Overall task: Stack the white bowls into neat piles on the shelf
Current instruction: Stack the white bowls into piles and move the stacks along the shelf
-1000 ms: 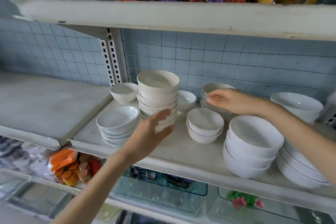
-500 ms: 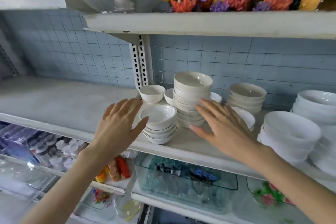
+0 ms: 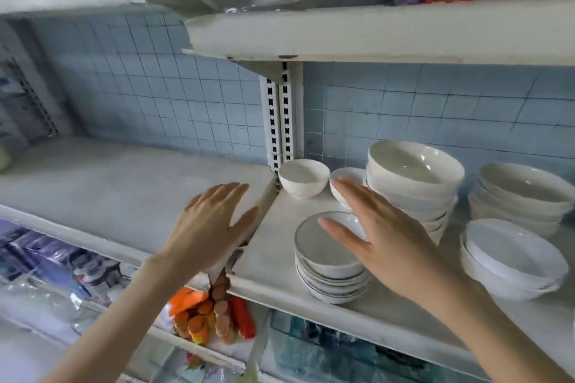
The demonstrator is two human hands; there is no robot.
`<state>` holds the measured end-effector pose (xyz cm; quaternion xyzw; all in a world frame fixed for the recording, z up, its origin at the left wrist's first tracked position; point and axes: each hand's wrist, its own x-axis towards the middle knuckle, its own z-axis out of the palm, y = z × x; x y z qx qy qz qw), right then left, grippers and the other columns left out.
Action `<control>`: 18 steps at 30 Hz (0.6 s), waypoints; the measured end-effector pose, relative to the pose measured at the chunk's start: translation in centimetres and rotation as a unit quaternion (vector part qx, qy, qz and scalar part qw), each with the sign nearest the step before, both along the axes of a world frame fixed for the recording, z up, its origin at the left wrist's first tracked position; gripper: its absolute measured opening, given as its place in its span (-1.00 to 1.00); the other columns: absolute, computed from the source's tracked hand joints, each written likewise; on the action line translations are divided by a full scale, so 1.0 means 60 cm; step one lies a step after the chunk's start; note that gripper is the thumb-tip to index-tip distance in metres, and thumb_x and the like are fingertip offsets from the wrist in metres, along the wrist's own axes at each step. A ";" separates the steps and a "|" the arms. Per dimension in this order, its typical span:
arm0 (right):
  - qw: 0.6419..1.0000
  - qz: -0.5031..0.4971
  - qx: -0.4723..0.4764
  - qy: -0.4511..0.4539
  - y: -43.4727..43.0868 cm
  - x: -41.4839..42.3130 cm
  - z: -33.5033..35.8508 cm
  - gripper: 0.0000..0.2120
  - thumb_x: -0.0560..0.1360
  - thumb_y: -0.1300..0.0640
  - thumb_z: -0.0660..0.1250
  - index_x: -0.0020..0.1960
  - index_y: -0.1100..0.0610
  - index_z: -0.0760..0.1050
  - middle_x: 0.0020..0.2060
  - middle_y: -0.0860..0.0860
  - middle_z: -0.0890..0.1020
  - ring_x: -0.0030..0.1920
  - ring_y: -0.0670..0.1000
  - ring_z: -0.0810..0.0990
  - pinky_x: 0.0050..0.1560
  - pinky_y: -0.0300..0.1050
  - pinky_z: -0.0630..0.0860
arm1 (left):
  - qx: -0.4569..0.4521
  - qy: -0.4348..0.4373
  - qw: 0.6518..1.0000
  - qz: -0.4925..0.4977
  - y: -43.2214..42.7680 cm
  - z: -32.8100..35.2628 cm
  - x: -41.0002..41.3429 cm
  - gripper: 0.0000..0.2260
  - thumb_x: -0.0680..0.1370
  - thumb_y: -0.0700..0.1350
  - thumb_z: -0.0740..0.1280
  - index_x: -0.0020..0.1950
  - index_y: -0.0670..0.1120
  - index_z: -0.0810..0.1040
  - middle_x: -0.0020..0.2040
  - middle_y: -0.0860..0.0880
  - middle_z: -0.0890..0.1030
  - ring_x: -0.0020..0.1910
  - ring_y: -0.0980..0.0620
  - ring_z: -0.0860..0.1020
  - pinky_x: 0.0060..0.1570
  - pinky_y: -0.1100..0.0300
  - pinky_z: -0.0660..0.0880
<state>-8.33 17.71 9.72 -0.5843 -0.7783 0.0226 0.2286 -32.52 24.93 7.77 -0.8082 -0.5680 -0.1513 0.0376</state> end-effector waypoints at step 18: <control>0.980 -0.104 -0.162 -0.050 0.198 -0.056 -0.039 -0.34 0.56 -0.24 0.08 0.51 0.07 -0.02 0.48 0.00 0.15 0.48 0.01 0.11 0.42 0.00 0.15 | -0.295 -0.340 0.892 -0.046 0.279 -0.100 0.107 -0.58 0.59 -0.11 0.26 0.39 -0.22 0.27 0.26 -0.21 0.45 0.25 -0.17 0.44 0.15 0.08 0.37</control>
